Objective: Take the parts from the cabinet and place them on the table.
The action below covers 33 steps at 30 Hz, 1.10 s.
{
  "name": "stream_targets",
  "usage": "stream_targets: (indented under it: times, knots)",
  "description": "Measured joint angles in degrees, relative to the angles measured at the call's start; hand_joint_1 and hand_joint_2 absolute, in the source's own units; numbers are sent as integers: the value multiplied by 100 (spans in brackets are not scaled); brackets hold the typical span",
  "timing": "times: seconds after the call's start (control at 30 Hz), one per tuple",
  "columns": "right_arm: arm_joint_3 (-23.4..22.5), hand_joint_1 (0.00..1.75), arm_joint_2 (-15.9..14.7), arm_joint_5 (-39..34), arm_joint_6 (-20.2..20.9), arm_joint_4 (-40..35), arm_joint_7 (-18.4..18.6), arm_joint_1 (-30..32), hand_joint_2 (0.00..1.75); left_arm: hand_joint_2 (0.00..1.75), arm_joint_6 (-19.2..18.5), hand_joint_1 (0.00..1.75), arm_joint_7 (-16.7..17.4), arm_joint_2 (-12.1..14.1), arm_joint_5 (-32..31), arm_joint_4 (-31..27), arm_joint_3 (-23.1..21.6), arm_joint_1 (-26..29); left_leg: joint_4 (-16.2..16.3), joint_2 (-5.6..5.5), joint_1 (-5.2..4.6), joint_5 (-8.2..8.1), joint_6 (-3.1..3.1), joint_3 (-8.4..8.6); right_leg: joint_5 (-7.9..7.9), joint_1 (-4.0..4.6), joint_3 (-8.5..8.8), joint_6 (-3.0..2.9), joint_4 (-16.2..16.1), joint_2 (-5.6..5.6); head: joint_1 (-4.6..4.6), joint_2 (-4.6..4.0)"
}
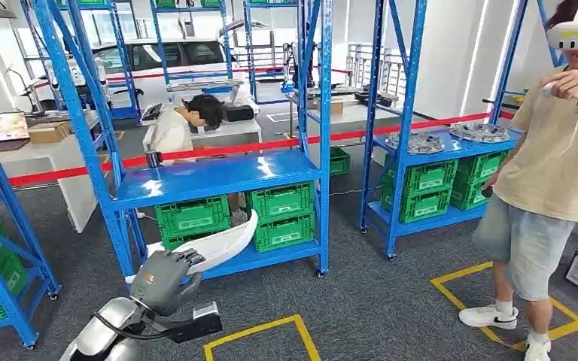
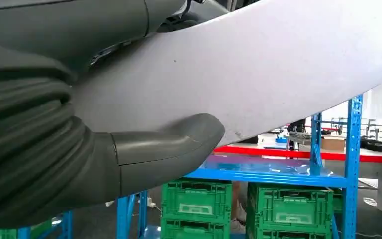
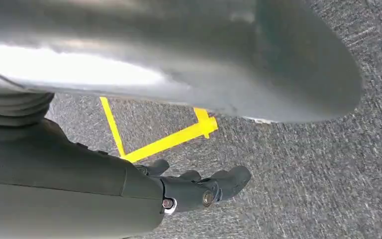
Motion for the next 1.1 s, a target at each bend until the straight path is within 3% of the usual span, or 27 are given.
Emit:
stream_targets:
  times: [0.37,0.4,0.43,0.47,0.5,0.53,0.6,0.63,0.67,0.7,0.73,0.8,0.83,0.87,0.9,0.97,1.0,1.03,1.1]
  knots:
    - [-15,0,0,-39,-2,0,85,0,0,175,0,175,2,0,0,11,0,3,40,-2,-7,2,9,-61,33,0,-36,58,-2,0,0,0]
    - [-24,0,0,-52,-2,0,92,-3,0,175,-2,175,2,0,0,11,0,1,76,-5,-27,-13,25,-85,55,-45,-25,91,-46,-2,0,0]
    - [-35,0,11,-57,-2,0,96,0,0,175,-2,175,2,11,0,9,0,-1,40,-26,-37,-22,122,-65,78,-58,-6,141,-83,-14,-2,0]
    - [-42,0,11,-59,-4,0,103,0,0,175,-2,175,2,11,0,2,0,-4,-89,-11,-35,23,176,8,110,-34,35,180,-184,-11,-2,0]
    - [-44,0,-2,-65,-11,0,103,1,0,175,-2,175,2,-24,0,-9,-2,8,-310,23,45,154,176,131,84,-32,54,167,-102,-30,2,0]
    - [-46,0,-7,-66,-13,0,105,-3,0,175,-2,175,2,-26,0,-4,-2,-9,-395,25,54,179,203,160,-95,6,-32,176,70,-12,0,0]
    - [-46,0,-7,-68,-13,0,129,-3,0,175,-9,175,13,-28,0,-4,-2,-19,-386,46,63,226,209,110,-595,-16,-411,205,893,-2,7,0]
    - [-48,0,-7,-72,-15,0,140,2,0,175,-15,175,7,-31,0,-2,-2,1,-367,47,64,232,200,71,-757,-39,-585,227,1274,-2,7,0]
    - [-48,0,-7,-72,-13,0,144,9,0,175,-17,175,4,-33,0,-2,-4,23,-343,48,72,244,181,29,-783,-61,-656,252,1433,-2,11,0]
    - [-48,0,-7,-72,-15,0,149,10,0,175,-20,175,2,-44,-2,7,-4,42,-298,48,94,256,153,-31,-697,-88,-605,280,1340,-5,9,0]
    - [-50,0,-11,-74,-15,0,146,9,0,175,-24,175,4,-44,-2,13,-4,48,-245,49,126,264,121,-93,-524,-115,-446,316,1038,-10,7,0]
    - [-50,0,-20,-74,-17,0,140,3,0,175,-24,175,4,-44,-7,11,-4,38,-35,60,209,242,5,-253,-152,-189,95,425,85,-58,7,0]
    - [-52,0,-9,-74,-9,2,144,-11,0,175,-24,175,7,-42,-4,9,-4,34,71,55,162,217,-78,-311,-221,-142,-19,418,172,-114,17,2]
    - [-57,0,22,-74,-15,0,138,-10,0,175,-39,175,11,-30,-4,9,-4,37,176,67,183,164,-119,-354,-170,-151,-69,278,174,-95,29,0]
    - [-70,0,7,-76,-15,0,146,-3,0,175,-42,175,5,-31,0,9,-7,35,161,82,163,172,-153,-342,-184,-146,-95,193,235,-77,20,0]
    - [-109,0,4,-76,-13,0,157,-3,0,175,-42,175,20,-31,0,11,-7,35,112,115,187,215,-197,-315,-149,-132,-118,96,255,-49,18,0]
    - [-125,0,4,-76,-11,0,159,-6,0,175,-42,175,17,-26,0,15,-7,34,156,99,204,151,-220,-367,-106,-142,-103,31,247,-45,20,0]
    - [-136,0,4,-76,-9,0,160,-5,0,175,-44,175,15,-24,0,13,-7,36,343,64,207,-67,-222,-435,-78,-141,-126,-2,246,-26,22,2]
    - [-146,0,4,-76,-2,0,157,-1,0,175,-44,175,17,-11,0,15,-7,34,1193,4,180,-626,-215,-723,-24,-130,-185,-35,246,25,20,0]
